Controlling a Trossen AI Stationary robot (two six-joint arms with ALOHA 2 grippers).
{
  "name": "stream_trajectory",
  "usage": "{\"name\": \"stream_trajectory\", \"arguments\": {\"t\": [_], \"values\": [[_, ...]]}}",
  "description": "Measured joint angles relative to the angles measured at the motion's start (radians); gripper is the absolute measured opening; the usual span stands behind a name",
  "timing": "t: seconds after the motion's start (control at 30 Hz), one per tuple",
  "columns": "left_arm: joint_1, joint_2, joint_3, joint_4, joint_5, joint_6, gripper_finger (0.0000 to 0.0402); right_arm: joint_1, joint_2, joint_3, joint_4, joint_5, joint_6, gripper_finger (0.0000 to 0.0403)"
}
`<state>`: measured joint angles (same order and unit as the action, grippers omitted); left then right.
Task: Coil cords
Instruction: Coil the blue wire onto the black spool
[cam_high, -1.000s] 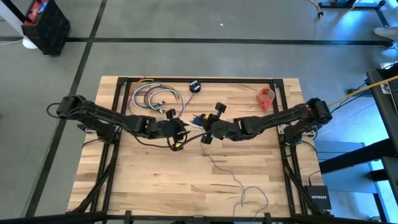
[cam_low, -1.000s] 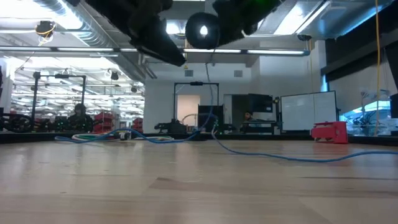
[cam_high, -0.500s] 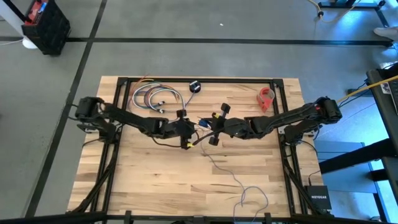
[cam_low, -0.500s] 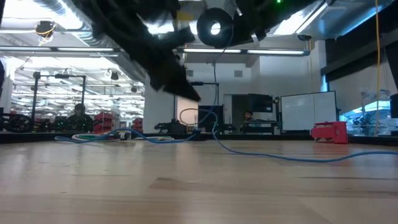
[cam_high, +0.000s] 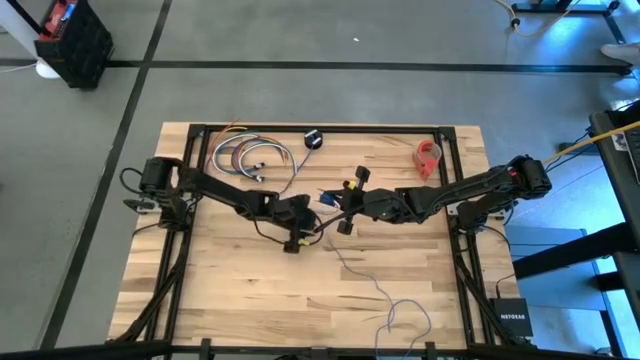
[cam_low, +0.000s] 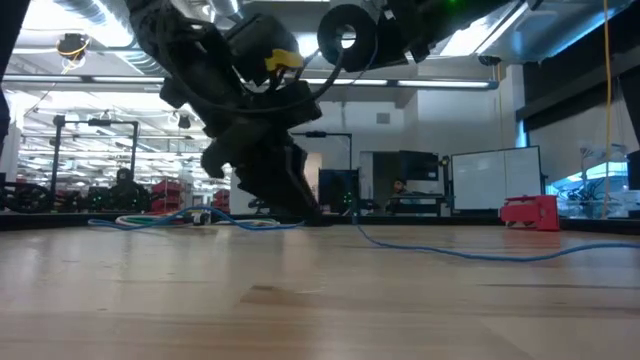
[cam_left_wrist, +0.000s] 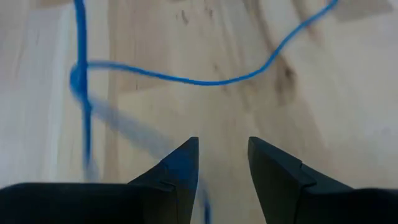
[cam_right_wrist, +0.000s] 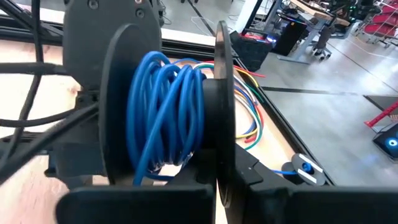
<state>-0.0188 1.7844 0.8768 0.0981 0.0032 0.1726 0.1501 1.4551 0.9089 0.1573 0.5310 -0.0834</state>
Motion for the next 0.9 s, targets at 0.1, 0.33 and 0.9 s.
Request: {"name": "stream_trajectory", "arguments": {"t": [0.1,0.33,0.9], "values": [[-0.002,-0.006,0.0,-0.061,-0.019,-0.002,0.0131,0.0,0.0,0.0,-0.001,0.008,0.0,0.0005],[-0.001,-0.121,0.05,-0.342,-0.074,-0.146,0.0131,0.0,0.0,0.0,-0.02,0.009,0.0,0.0005],[-0.023,-0.18,0.037,-0.102,-0.209,-0.087,0.0131,0.0,0.0,0.0,-0.026,0.01,0.005,0.0005]]}}
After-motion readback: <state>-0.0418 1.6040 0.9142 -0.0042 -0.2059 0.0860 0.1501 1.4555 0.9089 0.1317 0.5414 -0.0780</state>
